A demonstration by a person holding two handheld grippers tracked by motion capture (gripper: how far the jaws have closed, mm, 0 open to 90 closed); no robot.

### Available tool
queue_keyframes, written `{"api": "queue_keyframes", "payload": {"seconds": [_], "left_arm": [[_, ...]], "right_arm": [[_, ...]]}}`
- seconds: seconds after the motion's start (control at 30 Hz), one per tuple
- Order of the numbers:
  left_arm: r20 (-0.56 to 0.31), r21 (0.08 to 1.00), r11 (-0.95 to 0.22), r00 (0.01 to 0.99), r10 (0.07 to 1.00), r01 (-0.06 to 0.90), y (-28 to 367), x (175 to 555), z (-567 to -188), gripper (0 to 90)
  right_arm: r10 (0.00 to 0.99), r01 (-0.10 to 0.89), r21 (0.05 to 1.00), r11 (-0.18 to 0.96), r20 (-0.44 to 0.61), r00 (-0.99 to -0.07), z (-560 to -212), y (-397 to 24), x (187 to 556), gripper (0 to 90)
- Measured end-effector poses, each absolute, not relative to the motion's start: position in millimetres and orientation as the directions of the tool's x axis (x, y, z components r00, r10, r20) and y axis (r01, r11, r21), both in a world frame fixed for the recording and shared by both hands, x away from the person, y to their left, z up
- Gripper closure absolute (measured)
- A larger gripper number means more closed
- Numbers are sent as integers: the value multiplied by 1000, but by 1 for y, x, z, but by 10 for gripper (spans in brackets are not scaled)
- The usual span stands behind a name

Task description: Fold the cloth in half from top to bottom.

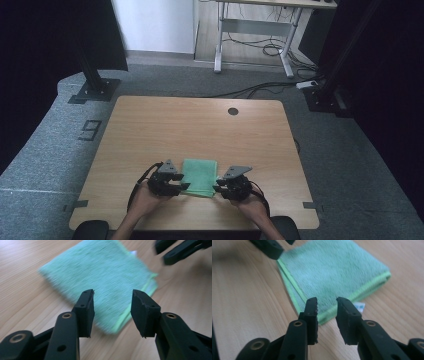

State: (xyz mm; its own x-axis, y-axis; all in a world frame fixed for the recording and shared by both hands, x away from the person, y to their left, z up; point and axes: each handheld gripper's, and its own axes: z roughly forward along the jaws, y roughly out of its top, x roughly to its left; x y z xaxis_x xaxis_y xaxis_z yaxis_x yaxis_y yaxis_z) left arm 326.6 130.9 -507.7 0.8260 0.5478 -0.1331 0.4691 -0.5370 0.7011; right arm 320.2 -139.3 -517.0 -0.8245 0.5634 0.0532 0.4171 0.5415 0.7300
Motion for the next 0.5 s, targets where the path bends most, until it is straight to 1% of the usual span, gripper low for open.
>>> {"api": "queue_keyframes", "payload": {"seconds": [0.03,0.07,0.13,0.17,0.4,0.47,0.5], "left_arm": [[-120,695,-567,849,514,442,118,326,-508,514],[-120,695,-567,849,514,442,118,326,-508,513],[-115,692,-587,867,485,420,105,325,-508,513],[-110,687,-608,883,456,399,95,324,-511,512],[-85,659,-652,898,432,376,78,325,-524,524],[-71,648,-663,896,438,375,75,325,-529,544],[-54,647,-667,895,443,370,74,324,-531,578]], "right_arm": [[574,430,724,540,57,-817,-522,-140,321,675],[574,430,724,540,57,-817,-522,-140,321,675],[591,448,721,529,65,-804,-527,-142,323,650],[606,463,719,519,72,-792,-531,-147,323,629],[648,497,733,465,101,-755,-531,-167,327,608],[657,507,733,453,110,-746,-532,-173,328,603],[664,517,731,445,118,-738,-533,-179,329,596]]}}
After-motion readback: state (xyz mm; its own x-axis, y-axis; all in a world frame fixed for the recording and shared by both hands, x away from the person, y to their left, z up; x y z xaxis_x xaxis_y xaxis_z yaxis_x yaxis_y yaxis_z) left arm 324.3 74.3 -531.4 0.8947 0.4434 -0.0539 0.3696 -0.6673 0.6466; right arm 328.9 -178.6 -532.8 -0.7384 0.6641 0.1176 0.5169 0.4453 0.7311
